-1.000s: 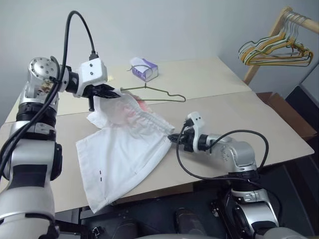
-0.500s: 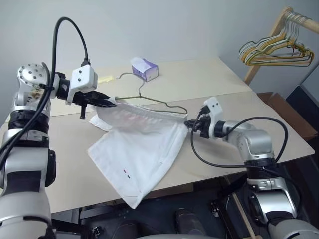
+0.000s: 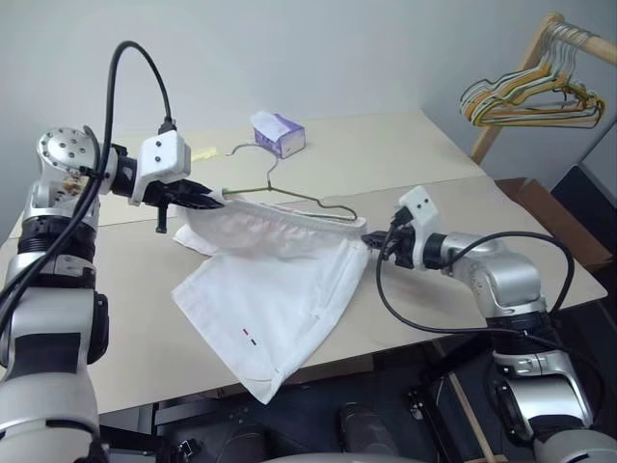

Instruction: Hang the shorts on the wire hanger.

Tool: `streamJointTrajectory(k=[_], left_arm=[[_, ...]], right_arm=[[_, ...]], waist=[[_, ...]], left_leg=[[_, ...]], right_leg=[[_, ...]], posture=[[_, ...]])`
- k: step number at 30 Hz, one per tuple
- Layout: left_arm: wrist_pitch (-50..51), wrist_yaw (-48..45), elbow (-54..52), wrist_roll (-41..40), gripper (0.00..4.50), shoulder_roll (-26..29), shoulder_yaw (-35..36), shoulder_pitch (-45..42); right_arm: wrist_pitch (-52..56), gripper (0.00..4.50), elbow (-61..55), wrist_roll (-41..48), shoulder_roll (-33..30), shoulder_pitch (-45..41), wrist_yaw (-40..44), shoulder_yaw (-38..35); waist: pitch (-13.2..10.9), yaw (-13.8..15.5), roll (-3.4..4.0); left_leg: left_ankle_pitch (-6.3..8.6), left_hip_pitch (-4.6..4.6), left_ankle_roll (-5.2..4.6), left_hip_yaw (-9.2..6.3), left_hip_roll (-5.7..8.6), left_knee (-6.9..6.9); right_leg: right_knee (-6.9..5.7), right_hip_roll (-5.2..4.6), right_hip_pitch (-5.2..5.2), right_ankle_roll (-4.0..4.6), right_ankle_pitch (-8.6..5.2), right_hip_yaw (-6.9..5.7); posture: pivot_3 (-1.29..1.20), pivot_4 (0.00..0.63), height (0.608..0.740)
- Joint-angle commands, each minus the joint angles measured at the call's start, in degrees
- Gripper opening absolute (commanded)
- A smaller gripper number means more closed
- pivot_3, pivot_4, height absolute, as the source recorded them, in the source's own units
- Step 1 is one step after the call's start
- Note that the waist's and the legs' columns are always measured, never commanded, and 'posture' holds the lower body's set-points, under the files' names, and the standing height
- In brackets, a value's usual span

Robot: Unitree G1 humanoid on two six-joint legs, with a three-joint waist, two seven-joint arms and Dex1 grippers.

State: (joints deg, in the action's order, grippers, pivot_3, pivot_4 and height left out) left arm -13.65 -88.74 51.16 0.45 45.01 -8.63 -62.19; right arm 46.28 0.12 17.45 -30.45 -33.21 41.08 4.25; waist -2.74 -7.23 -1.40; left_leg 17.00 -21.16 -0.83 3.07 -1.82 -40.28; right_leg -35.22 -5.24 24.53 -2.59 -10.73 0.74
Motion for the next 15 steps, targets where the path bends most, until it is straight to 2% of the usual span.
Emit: streamJointTrajectory(k=[1, 9, 15], left_arm=[[-1.57, 1.63, 1.16, 1.14, 0.00, 1.11, 0.47, -1.14], [-1.62, 2.58, 0.77, 1.70, 0.00, 0.24, 0.16, -1.03], [-2.27, 6.07, 0.44, 4.74, 0.00, -0.41, -1.34, -1.66]], right_arm=[[-0.98, 0.07, -2.42, -1.46, -3.80, -2.16, 1.41, 0.06], [-5.33, 0.07, -3.21, -4.34, -9.02, -5.11, 7.29, 5.44], [-4.65, 0.07, -5.18, -6.85, -11.92, -15.83, 13.78, 11.38]], waist=[[0.00, 0.00, 0.00], [0.00, 0.00, 0.00], [0.00, -0.28, 0.01]], left_leg=[[0.00, 0.00, 0.00, 0.00, 0.00, 0.00], [0.00, 0.00, -0.01, 0.02, 0.00, 0.00], [0.01, 0.01, -0.01, 0.06, -0.01, -0.06]], right_leg=[[0.00, 0.00, 0.00, 0.00, 0.00, 0.00], [0.06, 0.01, 0.00, 0.00, 0.00, 0.00], [0.07, 0.00, 0.04, -0.01, 0.00, 0.04]], posture=[[-0.11, 0.000, 0.740], [-0.11, 0.000, 0.740], [-0.11, 0.000, 0.740]])
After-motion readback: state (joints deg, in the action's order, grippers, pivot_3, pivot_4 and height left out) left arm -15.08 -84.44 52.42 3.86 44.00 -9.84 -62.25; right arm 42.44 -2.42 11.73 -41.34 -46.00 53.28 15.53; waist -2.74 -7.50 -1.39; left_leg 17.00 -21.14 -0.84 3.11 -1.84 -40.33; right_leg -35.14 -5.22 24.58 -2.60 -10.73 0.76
